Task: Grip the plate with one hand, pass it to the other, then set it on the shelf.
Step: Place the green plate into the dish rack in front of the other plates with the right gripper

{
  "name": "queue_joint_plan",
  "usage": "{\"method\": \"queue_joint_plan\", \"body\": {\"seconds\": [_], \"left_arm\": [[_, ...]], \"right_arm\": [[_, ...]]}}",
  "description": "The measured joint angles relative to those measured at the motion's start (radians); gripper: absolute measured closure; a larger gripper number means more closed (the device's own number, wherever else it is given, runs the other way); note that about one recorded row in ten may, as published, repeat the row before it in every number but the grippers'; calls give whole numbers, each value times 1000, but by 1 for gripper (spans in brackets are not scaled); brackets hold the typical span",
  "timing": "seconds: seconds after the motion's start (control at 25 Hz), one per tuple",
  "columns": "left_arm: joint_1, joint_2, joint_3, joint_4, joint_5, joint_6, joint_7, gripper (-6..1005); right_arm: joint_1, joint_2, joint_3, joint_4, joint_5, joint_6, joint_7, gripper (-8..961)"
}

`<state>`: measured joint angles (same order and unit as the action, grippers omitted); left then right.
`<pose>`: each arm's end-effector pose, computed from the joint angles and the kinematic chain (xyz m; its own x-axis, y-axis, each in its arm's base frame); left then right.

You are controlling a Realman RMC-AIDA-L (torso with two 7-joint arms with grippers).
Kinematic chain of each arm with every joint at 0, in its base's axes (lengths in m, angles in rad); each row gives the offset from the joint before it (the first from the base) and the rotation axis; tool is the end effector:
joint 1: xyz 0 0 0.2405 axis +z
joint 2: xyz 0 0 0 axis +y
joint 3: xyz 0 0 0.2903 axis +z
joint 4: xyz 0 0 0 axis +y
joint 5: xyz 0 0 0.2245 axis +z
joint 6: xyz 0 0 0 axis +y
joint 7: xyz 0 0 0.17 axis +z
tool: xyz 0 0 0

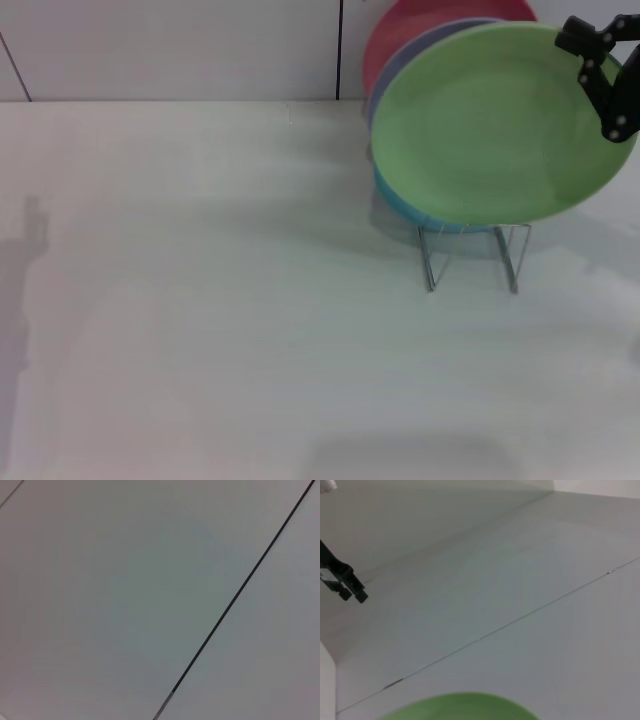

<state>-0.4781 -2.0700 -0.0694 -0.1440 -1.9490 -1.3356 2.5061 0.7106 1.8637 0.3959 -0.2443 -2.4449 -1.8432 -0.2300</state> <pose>-0.3812 0.3684 0.0013 0.1837 -0.2024 0.9619 0.9828 0.0165 -0.1842 0.2686 0.3990 0.0672 0.5713 0.8206 0.0136 0.3670 -0.2406 -0.8985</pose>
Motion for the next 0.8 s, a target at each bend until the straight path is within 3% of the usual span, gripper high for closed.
{"method": "queue_joint_plan", "body": {"seconds": [0.16,0.8], "left_arm": [[0,-2,0,-9,1,-5,4,399],[-2,-2,0,-26,2,-18,4,398]], "right_arm": [[11,-13,-29,-5,0,-1,19,931],[65,-27,-123,-37,0,39,69,931]]}}
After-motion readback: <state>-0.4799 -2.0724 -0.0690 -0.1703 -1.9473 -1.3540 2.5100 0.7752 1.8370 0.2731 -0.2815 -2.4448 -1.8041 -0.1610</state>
